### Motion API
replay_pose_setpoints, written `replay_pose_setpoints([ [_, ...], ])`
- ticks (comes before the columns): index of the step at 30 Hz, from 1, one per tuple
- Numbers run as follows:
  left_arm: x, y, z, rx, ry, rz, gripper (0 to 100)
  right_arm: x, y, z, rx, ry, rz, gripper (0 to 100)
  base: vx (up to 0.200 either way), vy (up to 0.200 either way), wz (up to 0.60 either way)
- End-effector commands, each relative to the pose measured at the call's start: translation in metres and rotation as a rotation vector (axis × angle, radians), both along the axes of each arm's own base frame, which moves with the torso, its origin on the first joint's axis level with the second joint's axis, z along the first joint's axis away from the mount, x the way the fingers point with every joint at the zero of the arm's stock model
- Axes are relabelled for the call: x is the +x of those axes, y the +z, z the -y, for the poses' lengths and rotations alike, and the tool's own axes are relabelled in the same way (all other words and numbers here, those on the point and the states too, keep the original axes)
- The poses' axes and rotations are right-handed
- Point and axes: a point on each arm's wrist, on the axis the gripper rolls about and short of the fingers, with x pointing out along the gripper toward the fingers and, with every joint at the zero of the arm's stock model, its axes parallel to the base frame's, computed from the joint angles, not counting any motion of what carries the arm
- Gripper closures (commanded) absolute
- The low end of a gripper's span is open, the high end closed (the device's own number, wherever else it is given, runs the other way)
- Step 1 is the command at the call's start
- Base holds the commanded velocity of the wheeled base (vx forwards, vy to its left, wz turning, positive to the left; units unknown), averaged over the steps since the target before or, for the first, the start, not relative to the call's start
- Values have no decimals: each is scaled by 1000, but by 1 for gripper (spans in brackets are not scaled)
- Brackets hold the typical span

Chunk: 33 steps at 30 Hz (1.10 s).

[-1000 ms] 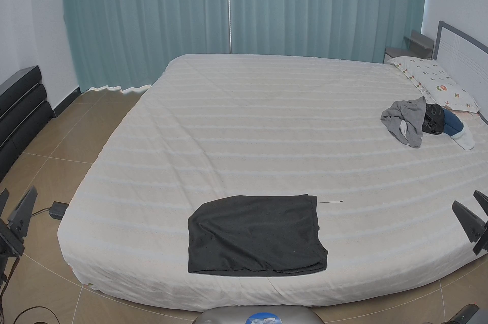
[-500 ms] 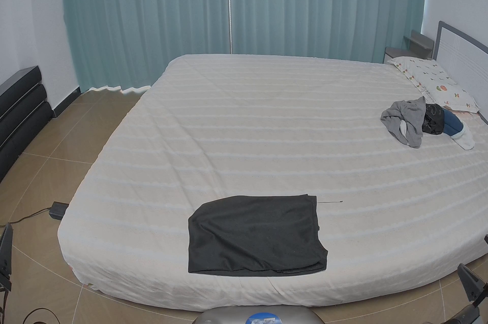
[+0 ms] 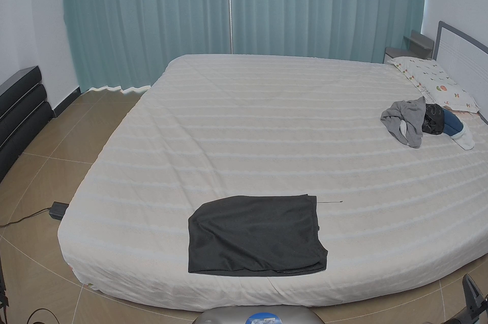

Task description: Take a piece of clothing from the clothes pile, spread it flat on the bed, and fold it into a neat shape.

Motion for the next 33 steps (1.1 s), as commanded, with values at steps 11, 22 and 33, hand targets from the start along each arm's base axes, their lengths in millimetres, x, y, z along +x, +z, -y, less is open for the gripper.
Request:
replay_pose_setpoints([
  [11, 26, -44, 1, 12, -76, 116, 0, 24, -28, 2, -19, -86, 231, 0, 0, 0, 0],
  [22, 31, -67, 4, -4, -182, -112, 0, 26, -43, 2, 50, -95, 72, 0, 0, 0, 0],
  [33, 32, -73, 5, -27, -244, -170, 0, 27, -50, 3, 163, -163, -4, 0, 0, 0, 0],
])
